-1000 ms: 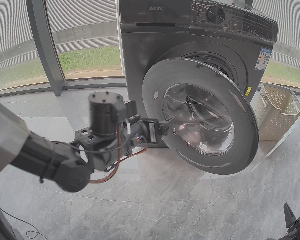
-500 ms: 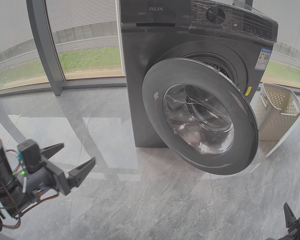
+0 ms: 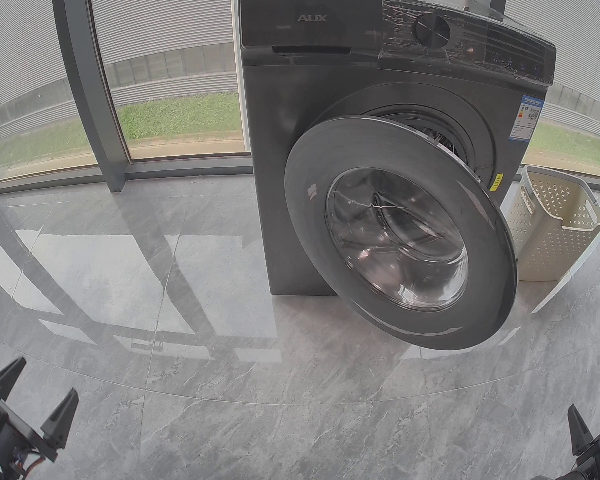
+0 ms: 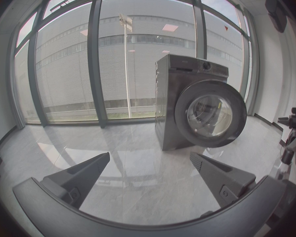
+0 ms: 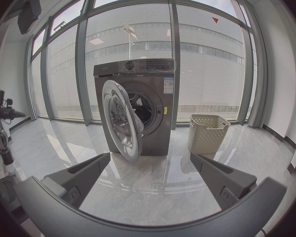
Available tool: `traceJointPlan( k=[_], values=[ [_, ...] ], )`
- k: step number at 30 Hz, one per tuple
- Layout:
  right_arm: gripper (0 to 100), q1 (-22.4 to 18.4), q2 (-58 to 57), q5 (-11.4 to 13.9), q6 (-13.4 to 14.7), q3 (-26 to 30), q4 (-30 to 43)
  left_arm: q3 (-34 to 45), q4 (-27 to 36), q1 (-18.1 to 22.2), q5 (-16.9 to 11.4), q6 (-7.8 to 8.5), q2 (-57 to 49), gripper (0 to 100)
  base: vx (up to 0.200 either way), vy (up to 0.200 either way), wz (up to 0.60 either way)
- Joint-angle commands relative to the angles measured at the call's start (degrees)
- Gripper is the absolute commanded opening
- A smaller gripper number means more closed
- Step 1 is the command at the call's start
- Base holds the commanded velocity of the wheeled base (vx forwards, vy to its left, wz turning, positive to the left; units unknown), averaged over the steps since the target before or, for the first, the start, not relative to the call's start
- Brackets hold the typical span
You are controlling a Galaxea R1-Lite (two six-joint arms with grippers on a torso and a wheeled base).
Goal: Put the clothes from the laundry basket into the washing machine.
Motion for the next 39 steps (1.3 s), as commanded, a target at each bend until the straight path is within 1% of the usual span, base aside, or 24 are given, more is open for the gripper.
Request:
traceJointPlan(
  k=[1,3,5,6,9,10,12,14,15,16,17,18,19,20,21,22,23,24,25,29,35,37,38,39],
  values=[
    [100,-0.1,-0.9,0.2,-0.2,1.0,-1.1,2.2,16.6,9.9,-2.4,0.03,-23.1,100,0.000,0.000,0.00],
    [100,0.0,-0.9,0.3,-0.1,1.0,-1.0,2.2,15.7,9.9,-1.5,-0.49,-23.0,100,0.000,0.000,0.00],
    [100,0.0,-0.9,0.4,-0.2,1.0,-1.0,2.2,16.9,10.5,0.9,0.30,-22.7,100,0.000,0.000,0.00],
    [100,-0.1,-0.9,0.5,-0.2,1.0,-1.0,2.2,17.2,10.9,1.2,0.47,-23.1,100,0.000,0.000,0.00],
    [100,0.0,-0.9,0.5,-0.2,1.0,-1.1,2.2,17.0,14.9,1.2,3.29,-26.7,100,0.000,0.000,0.00],
    [100,0.0,-0.9,0.5,-0.3,1.0,-1.1,2.2,17.0,14.9,1.2,3.99,-27.9,100,0.000,0.000,0.00],
    [100,-0.1,-0.9,0.5,-0.3,1.0,-1.1,2.2,17.2,14.3,1.1,3.37,-27.9,100,0.000,0.000,0.00],
    [100,-0.1,-0.9,0.5,-0.3,1.0,-1.2,2.1,17.6,14.2,1.1,2.14,-27.9,100,0.000,0.000,0.00],
    [100,-0.1,-0.9,0.6,-0.3,1.0,-1.2,2.0,17.7,14.2,1.2,0.21,-27.9,100,0.000,0.000,0.00],
    [100,0.0,-0.9,0.6,-0.3,1.0,-1.2,2.0,17.7,14.3,1.2,-0.05,-27.9,100,0.000,0.000,0.00],
    [100,-0.1,-0.9,0.7,0.2,0.4,-1.8,2.0,17.7,14.3,1.2,-1.81,-27.9,100,0.000,0.000,0.00],
    [100,-0.1,-0.9,0.7,0.2,0.2,-1.9,2.0,17.7,14.3,1.2,-1.90,-27.9,100,0.000,0.000,0.00],
    [100,-0.1,-0.9,0.7,0.2,-2.5,-3.9,2.0,17.7,14.3,1.2,-1.90,-27.9,100,0.000,0.000,0.00],
    [100,0.0,-0.9,0.4,0.5,-8.8,-5.1,2.1,17.7,14.3,-0.3,-1.99,-27.9,100,0.000,0.000,0.00],
    [100,0.2,-0.9,0.5,0.5,-11.9,-4.6,2.2,18.8,14.3,-3.2,-1.64,-27.9,100,0.000,0.000,0.00],
    [100,0.4,-0.3,0.5,0.5,-14.5,-3.2,2.1,20.3,14.2,-7.1,-0.93,-27.9,100,0.000,0.000,0.00],
    [100,1.0,1.2,0.6,0.6,-16.1,-0.8,1.8,21.9,14.0,-9.6,-0.23,-27.9,100,0.000,0.000,0.00],
    [100,1.7,2.2,0.9,0.9,-16.8,1.7,1.7,22.0,14.0,-9.0,-0.23,-27.9,100,0.000,0.000,0.00],
    [100,3.1,3.7,1.5,1.5,-17.0,4.9,2.0,21.0,14.1,-7.4,-0.49,-27.9,100,0.000,0.000,0.00],
    [100,7.6,11.6,2.3,2.4,-16.1,6.2,2.1,20.4,14.2,-6.1,-0.58,-27.9,100,0.000,0.000,0.00],
    [100,9.1,27.6,2.5,2.4,-17.4,-3.7,2.2,20.3,14.2,-6.3,-0.41,-27.9,100,0.000,0.000,0.00],
    [100,9.2,38.2,2.8,2.2,-19.0,-12.0,2.2,20.4,14.2,-6.3,-0.41,-27.9,100,0.000,0.000,0.00],
    [100,9.3,39.2,2.8,2.2,-19.3,-12.8,2.1,20.3,14.2,-6.3,-0.41,-27.9,100,0.000,0.000,0.00],
    [100,9.8,43.9,3.9,2.3,-20.5,-15.9,2.1,20.3,14.2,-6.3,-0.41,-27.9,100,0.000,0.000,0.00]
  ],
)
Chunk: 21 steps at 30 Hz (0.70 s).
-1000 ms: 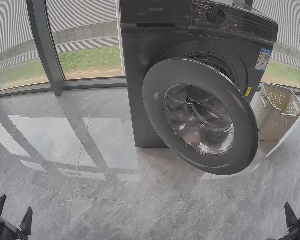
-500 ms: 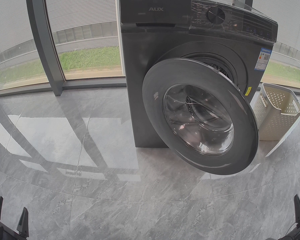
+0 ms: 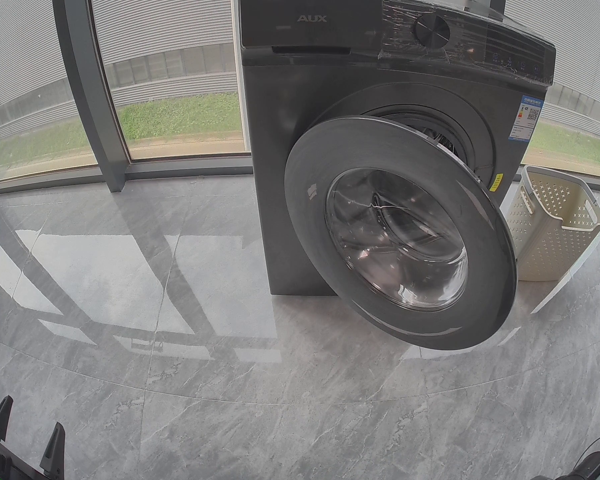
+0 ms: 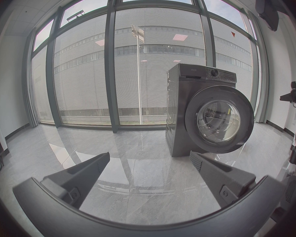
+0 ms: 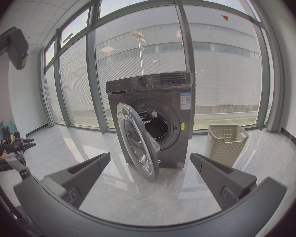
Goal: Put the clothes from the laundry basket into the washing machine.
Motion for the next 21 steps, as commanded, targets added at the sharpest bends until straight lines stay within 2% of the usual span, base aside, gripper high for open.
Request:
traceJointPlan(
  k=[1,2,5,7,11,14,21],
  values=[
    [100,3.8,27.9,2.8,0.5,-4.0,-13.9,0.9,0.2,0.0,-0.3,0.08,-0.7,100,0.000,0.000,0.00],
    [100,4.7,29.7,4.3,0.6,-4.6,-14.5,1.0,0.2,0.0,-0.3,0.08,-0.7,100,0.000,0.000,0.00],
    [100,5.8,32.5,6.0,0.7,-5.9,-14.5,1.0,0.2,0.2,-0.1,-0.01,-0.7,100,0.000,-0.200,0.00],
    [100,5.9,35.5,6.7,2.0,-6.8,-14.6,1.0,0.2,0.2,-0.1,-0.10,-0.7,100,0.000,-0.200,0.00],
    [100,5.6,39.2,10.2,4.0,-7.9,-15.5,1.0,0.1,0.2,-0.1,-0.01,-0.7,100,0.000,-0.200,0.00],
    [100,5.7,42.2,10.9,4.7,-8.6,-16.4,1.0,0.2,0.2,-0.1,0.17,-0.7,100,0.000,-0.200,0.00],
    [100,6.3,47.6,11.7,4.5,-8.3,-20.4,1.0,0.2,0.2,-0.3,0.26,-0.7,100,0.000,0.000,0.00]
  ],
)
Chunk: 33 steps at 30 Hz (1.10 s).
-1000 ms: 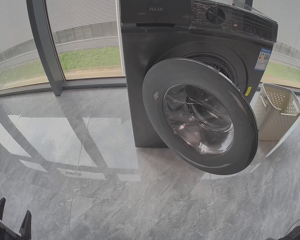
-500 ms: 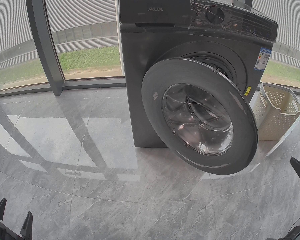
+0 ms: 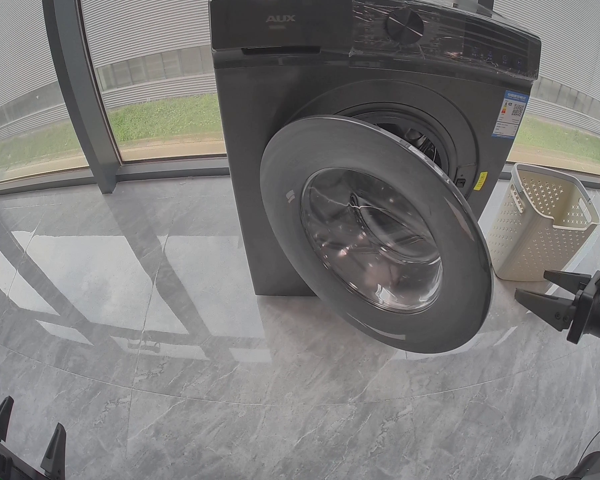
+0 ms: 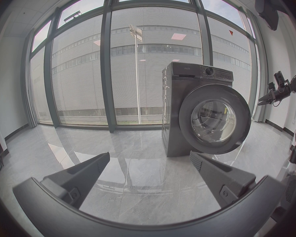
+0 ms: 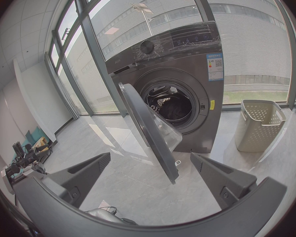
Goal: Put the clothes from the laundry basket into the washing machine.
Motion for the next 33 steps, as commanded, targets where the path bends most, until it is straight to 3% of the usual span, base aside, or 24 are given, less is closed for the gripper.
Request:
traceJointPlan(
  k=[1,11,15,19,20,22,27,33],
  values=[
    [100,1.2,6.3,1.1,0.1,-0.1,-2.2,1.0,0.0,0.0,0.0,0.02,-0.7,100,0.000,0.000,0.00],
    [100,3.8,8.5,2.3,0.5,0.1,-2.9,0.9,0.0,-0.1,-0.1,0.11,-0.7,100,0.180,0.000,0.00],
    [100,3.6,12.6,1.9,0.6,-1.0,-3.0,1.0,0.0,0.0,0.0,0.37,-0.7,100,0.000,0.000,0.00],
    [100,3.4,15.8,0.4,0.6,-1.6,-5.2,0.9,0.0,0.0,0.3,0.20,-0.7,100,0.000,0.000,0.00],
    [100,3.2,17.6,-1.3,0.7,-1.9,-7.3,1.0,0.0,0.0,0.3,0.02,-0.7,100,0.000,0.000,0.00],
    [100,1.9,18.6,-2.5,0.8,-2.3,-9.6,1.0,-0.1,0.0,0.2,-0.07,-0.7,100,0.000,0.000,0.00],
    [100,-7.6,19.3,-3.1,0.3,-3.3,-13.6,0.9,-0.1,0.0,0.2,-0.15,-0.7,100,0.000,0.000,0.00],
    [100,-11.2,16.6,-3.5,0.2,-2.8,-13.7,1.0,0.0,0.0,0.3,-0.07,-0.7,100,0.000,-0.033,0.00]
  ],
)
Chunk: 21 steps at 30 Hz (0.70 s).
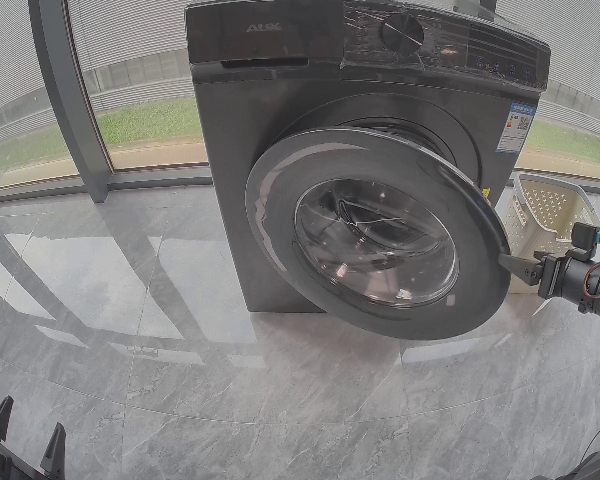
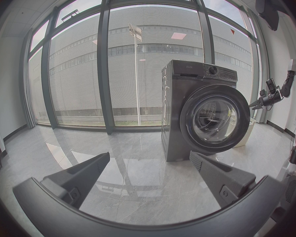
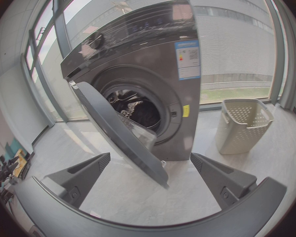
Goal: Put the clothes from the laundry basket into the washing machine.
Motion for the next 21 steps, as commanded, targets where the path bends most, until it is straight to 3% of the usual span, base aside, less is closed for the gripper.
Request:
traceJointPlan(
  k=[1,6,13,17,21],
  values=[
    [100,-4.2,-2.0,-1.2,-0.2,0.6,-0.1,1.0,0.0,0.0,0.1,-0.07,-0.8,100,0.000,-0.200,0.00],
    [100,-2.3,-2.2,-1.7,-0.4,4.2,-0.1,1.0,0.0,0.0,0.2,-0.07,-0.8,100,0.000,-0.200,0.00],
    [100,5.6,-3.1,-0.9,-0.3,10.0,-0.4,1.0,0.0,0.0,0.2,-0.07,-0.8,100,0.000,-0.200,0.00],
    [100,11.0,-2.9,1.8,0.6,10.9,-0.5,1.0,0.0,0.0,0.1,-0.07,-0.8,100,0.000,-0.200,0.00],
    [100,14.0,-2.6,3.4,0.6,11.5,-0.6,1.0,0.0,0.0,0.1,0.02,-0.8,100,0.000,0.000,0.00]
  ],
)
